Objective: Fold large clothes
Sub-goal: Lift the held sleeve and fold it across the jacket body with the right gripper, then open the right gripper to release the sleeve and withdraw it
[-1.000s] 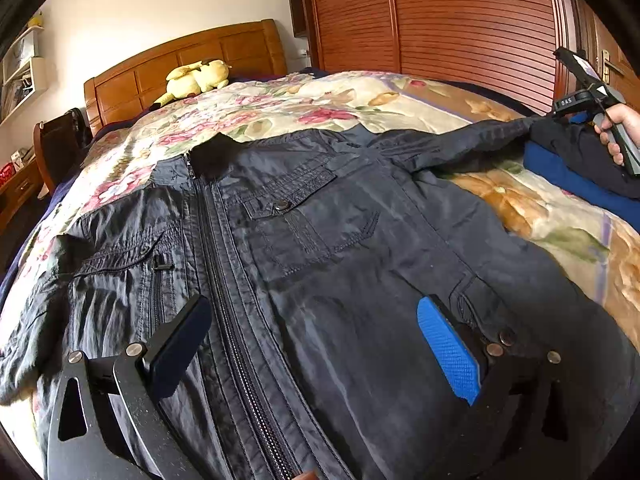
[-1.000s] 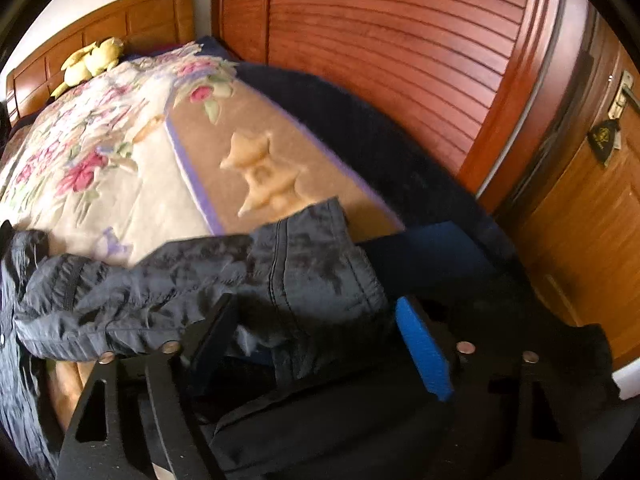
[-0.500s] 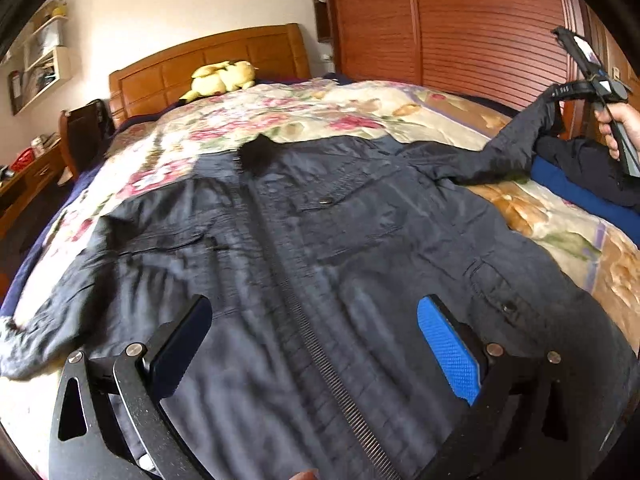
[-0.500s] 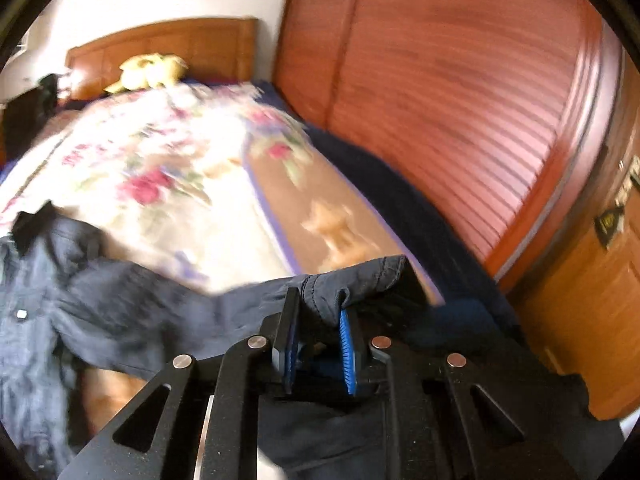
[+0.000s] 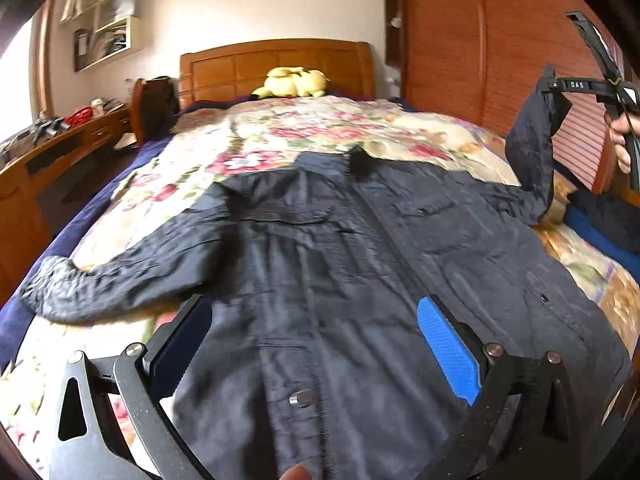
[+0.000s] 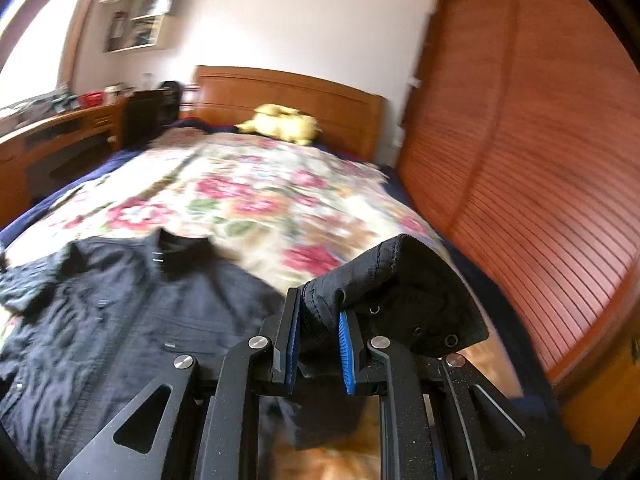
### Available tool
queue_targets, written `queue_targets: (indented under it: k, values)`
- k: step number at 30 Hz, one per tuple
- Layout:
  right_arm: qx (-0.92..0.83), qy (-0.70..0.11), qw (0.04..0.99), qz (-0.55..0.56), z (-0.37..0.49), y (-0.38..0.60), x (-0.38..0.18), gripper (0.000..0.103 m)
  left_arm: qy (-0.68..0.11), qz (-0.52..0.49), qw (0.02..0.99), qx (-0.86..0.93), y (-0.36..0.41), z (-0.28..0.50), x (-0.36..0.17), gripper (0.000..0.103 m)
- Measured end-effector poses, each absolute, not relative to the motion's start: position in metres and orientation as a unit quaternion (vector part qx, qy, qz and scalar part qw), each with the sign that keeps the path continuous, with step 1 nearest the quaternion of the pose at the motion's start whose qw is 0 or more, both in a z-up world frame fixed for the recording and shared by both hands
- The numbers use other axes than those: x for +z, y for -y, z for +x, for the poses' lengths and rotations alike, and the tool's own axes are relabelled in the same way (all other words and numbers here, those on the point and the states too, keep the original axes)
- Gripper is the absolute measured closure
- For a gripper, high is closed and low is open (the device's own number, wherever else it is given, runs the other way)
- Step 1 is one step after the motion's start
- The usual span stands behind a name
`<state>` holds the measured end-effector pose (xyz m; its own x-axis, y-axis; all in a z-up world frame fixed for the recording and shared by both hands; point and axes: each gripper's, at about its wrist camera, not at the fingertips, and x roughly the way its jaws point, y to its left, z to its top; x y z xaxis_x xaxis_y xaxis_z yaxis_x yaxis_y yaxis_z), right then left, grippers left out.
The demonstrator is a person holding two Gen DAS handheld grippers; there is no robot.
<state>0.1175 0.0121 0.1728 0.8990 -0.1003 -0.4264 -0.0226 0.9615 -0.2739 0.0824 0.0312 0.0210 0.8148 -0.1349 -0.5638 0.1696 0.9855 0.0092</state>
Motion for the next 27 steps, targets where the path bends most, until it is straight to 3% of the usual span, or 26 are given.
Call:
queue_targets:
  k: [9,19,21,24,25,27]
  values:
    - [0.094,-0.195,0.960,-0.179,0.092,-0.160,0.159,0.087,-0.286,-0.001,0.957,-0.057,-0.075,0.078,0.022,0.000]
    - [0.197,-0.194,0.943,-0.187,0.070,-0.245,0.148,0.086,-0.278,-0.015,0.960,-0.035,-0.111,0.070,0.023,0.000]
    - [0.211,-0.219,0.934,-0.186,0.072,-0.256,0.142,0.076,-0.280,-0.019,0.959,-0.032,-0.117,0.071,0.021,0.000]
    - [0.219,-0.230,0.931,-0.181,0.082,-0.264,0.138,0.039,-0.284,-0.021,0.958,-0.027,-0.120,0.072,0.019,0.000]
    - [0.221,-0.229,0.931,-0.180,0.079,-0.250,0.147,0.034,-0.284,-0.020,0.958,-0.025,-0.120,0.073,0.018,0.000]
    - [0.224,-0.228,0.932,-0.171,0.076,-0.198,0.160,0.033,-0.285,-0.018,0.958,-0.026,-0.119,0.073,0.017,0.000]
